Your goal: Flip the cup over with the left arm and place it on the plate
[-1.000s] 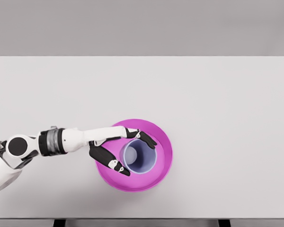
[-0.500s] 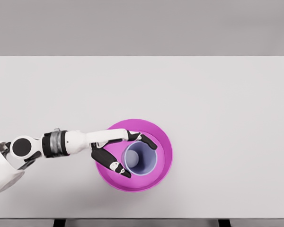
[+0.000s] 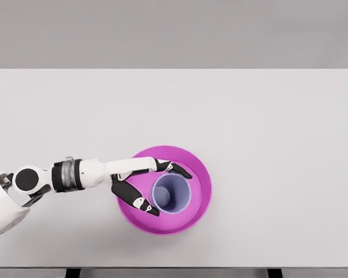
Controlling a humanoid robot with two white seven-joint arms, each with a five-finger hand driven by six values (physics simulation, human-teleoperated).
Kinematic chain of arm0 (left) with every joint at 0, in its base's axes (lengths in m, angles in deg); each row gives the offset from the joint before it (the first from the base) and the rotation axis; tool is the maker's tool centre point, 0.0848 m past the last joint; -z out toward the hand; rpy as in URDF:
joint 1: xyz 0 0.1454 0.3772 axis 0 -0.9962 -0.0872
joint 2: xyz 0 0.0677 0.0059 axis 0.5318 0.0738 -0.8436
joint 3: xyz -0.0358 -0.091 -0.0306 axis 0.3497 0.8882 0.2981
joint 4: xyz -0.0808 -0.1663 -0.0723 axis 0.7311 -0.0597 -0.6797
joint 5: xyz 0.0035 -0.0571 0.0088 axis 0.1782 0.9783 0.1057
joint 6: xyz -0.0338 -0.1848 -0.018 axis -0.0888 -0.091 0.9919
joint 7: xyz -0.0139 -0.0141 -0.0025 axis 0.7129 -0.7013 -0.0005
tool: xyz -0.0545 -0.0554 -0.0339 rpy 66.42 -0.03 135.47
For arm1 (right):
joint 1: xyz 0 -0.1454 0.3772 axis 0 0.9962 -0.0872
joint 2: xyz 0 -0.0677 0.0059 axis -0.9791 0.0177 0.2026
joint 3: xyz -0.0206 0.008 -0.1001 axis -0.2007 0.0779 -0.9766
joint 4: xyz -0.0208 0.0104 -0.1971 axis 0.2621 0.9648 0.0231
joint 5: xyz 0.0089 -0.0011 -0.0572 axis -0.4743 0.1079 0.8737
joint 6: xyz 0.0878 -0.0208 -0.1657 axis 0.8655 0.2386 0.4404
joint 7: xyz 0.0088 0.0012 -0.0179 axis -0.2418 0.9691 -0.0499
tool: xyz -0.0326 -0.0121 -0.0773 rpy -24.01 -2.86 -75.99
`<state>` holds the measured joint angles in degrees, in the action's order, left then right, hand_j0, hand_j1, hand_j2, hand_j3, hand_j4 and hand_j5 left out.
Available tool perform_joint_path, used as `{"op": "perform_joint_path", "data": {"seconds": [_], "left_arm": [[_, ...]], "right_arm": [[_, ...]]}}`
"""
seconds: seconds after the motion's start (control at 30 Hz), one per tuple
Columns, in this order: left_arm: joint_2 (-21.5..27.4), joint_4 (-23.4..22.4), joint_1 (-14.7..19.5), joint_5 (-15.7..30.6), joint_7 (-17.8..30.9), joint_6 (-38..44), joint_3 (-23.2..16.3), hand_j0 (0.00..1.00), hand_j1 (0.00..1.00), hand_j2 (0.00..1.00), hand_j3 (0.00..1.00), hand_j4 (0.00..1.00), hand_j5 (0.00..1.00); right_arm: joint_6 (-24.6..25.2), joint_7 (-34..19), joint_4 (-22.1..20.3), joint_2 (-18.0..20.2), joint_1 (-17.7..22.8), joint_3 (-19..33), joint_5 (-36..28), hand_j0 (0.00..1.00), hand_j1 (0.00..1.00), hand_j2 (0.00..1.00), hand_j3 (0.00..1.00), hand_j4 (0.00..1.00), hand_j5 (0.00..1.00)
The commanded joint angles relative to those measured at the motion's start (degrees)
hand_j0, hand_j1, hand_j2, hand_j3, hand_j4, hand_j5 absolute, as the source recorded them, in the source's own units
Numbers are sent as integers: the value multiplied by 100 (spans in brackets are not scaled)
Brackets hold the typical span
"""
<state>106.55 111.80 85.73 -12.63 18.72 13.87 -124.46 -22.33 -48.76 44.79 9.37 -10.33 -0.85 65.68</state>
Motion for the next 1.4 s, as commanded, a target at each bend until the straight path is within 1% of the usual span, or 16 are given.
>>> {"op": "perform_joint_path", "data": {"seconds": [0.0, 0.07, 0.13, 0.57, 0.63, 0.7, 0.93, 1.1, 1.23, 1.37], "left_arm": [[2, 5, 0, 32, 0, 0, 2, 91, 91, 91, 91, 91, 91], [11, 5, 0, 24, 0, -9, 2, 97, 97, 97, 97, 97, 97], [37, 5, 0, 24, 0, -18, 2, 100, 100, 100, 100, 100, 100], [73, -4, 9, 6, 0, -26, 81, 100, 100, 100, 100, 100, 100], [90, -12, 62, -3, 0, -9, 90, 100, 100, 100, 100, 100, 100], [160, -12, 62, -12, 0, 9, 142, 100, 100, 100, 100, 100, 100], [283, -56, 62, -12, 0, -26, 143, 100, 100, 100, 100, 100, 100], [283, -56, 62, -12, 0, -35, 151, 100, 100, 100, 100, 100, 100], [283, -56, 62, -20, 0, -18, 257, 100, 100, 100, 100, 100, 100], [292, -56, 114, -56, 0, -18, 265, 100, 100, 100, 100, 100, 100]], "right_arm": [[0, -1, -1, 0, 0, 1, -2, 100, 100, 100, 100, 100, 100], [0, -1, -1, 0, 0, 1, -2, 100, 100, 100, 100, 100, 100], [0, -1, -1, 0, 0, 1, -2, 100, 100, 100, 100, 100, 100], [0, -1, -1, 0, 0, 1, -2, 100, 100, 100, 100, 100, 100], [0, -1, -1, 0, 0, 1, -2, 100, 100, 100, 100, 100, 100], [0, -1, -1, 0, 0, 1, -2, 100, 100, 100, 100, 100, 100], [0, -1, -1, 0, 0, 1, -2, 100, 100, 100, 100, 100, 100], [0, -1, -1, 0, 0, 1, -2, 100, 100, 100, 100, 100, 100], [0, -1, -1, 0, 0, 1, -2, 100, 100, 100, 100, 100, 100], [0, -1, -1, 0, 0, 1, -2, 100, 100, 100, 100, 100, 100]]}}
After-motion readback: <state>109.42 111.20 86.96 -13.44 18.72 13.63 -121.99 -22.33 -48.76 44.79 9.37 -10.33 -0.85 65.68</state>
